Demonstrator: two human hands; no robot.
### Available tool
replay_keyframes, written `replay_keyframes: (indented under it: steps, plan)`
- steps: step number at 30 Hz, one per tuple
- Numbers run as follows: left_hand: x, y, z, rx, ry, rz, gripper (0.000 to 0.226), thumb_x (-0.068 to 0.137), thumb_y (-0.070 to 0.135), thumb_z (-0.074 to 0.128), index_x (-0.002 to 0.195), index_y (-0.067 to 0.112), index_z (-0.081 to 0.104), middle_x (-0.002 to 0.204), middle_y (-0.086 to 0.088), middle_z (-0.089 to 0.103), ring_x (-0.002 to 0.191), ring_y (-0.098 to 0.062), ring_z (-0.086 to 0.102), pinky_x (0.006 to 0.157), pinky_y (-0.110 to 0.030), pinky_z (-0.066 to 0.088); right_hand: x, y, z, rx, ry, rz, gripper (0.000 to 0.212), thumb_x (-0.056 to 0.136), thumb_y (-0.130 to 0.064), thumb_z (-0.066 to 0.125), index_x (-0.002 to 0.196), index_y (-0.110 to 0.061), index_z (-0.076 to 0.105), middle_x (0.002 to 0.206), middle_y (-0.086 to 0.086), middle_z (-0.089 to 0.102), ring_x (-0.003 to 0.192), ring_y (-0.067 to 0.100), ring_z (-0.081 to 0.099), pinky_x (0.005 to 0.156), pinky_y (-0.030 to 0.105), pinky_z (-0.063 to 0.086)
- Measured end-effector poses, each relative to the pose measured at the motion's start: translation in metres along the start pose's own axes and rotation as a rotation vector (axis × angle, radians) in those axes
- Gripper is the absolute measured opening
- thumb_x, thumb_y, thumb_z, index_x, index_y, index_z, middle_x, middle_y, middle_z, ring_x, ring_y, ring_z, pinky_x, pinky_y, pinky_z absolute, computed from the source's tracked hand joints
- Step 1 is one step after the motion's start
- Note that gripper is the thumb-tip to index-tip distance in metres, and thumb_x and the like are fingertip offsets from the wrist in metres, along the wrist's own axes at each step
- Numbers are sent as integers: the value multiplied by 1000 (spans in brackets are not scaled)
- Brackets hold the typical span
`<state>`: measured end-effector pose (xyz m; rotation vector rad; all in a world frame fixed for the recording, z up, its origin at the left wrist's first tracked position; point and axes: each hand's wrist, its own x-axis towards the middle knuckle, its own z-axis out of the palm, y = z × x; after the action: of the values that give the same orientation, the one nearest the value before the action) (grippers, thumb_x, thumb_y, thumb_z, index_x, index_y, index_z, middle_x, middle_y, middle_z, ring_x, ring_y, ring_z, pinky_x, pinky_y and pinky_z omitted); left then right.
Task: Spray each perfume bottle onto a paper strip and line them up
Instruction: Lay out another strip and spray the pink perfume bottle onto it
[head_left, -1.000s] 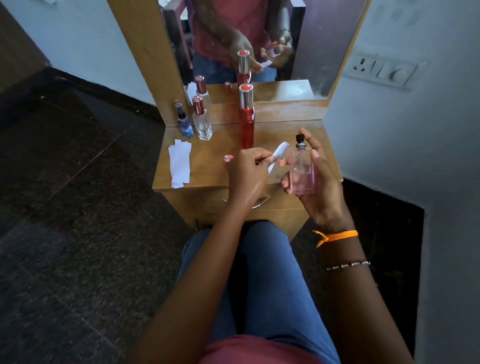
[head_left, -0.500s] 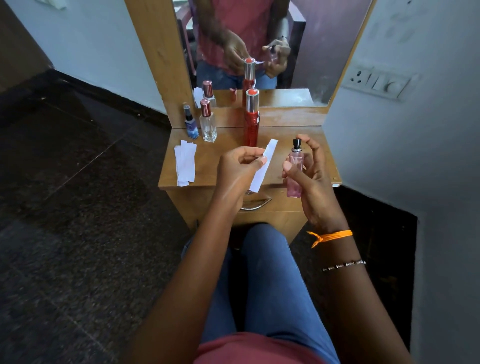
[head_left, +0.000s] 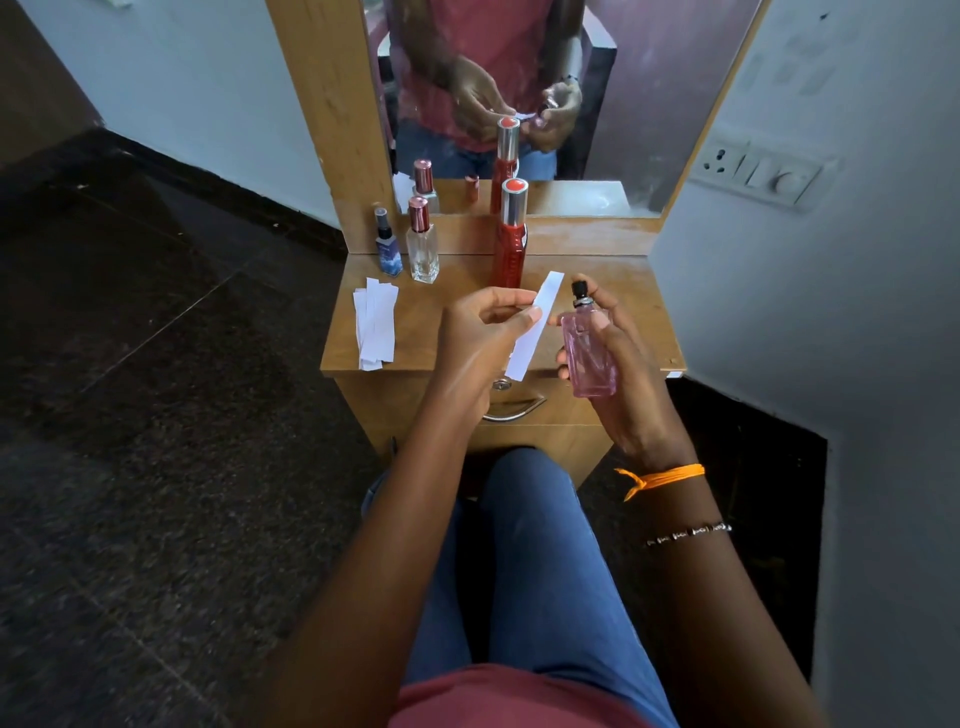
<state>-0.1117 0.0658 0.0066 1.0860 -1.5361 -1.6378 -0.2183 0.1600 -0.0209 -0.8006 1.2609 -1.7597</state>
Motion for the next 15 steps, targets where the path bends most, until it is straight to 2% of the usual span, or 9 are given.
replay_keyframes:
  steps: [3, 6, 8, 10, 15]
  plan:
    - [-1, 0, -1, -2, 4, 8, 14, 82, 11, 68, 93, 18, 69, 94, -2, 71, 91, -17, 66, 67, -24, 51, 1, 2, 0, 55, -2, 7, 35, 94, -31, 42, 127, -30, 54, 92, -10, 65, 67, 13, 62, 58, 28, 45]
    - [-2, 1, -1, 5, 7, 5, 13, 82, 12, 67, 93, 19, 69, 93, 0, 71, 90, -16, 66, 67, -24, 52, 1, 3, 0, 123, -7, 3, 37, 96, -25, 41, 130, -20, 53, 92, 1, 64, 70, 18, 63, 61, 31, 50]
    - [-3, 2, -1, 2, 9, 6, 12, 82, 11, 67, 92, 19, 69, 91, 0, 71, 89, -18, 66, 70, -29, 53, 0, 3, -1, 135, -7, -5, 36, 98, -20, 39, 132, -20, 51, 94, 6, 65, 72, 18, 64, 62, 28, 55]
    - [-3, 2, -2, -4, 7, 9, 12, 82, 10, 67, 92, 18, 69, 91, -1, 71, 89, -20, 67, 73, -33, 54, -1, 3, -2, 151, 0, 7, 36, 99, -20, 38, 134, -22, 50, 97, 8, 64, 70, 17, 64, 57, 25, 54]
    - [-4, 1, -2, -1, -5, 4, 15, 82, 9, 67, 93, 20, 70, 88, 3, 70, 86, -15, 65, 72, -29, 54, -3, 3, -5, 222, -3, 50, 37, 98, -26, 40, 135, -25, 48, 99, 7, 61, 69, 14, 61, 51, 22, 51]
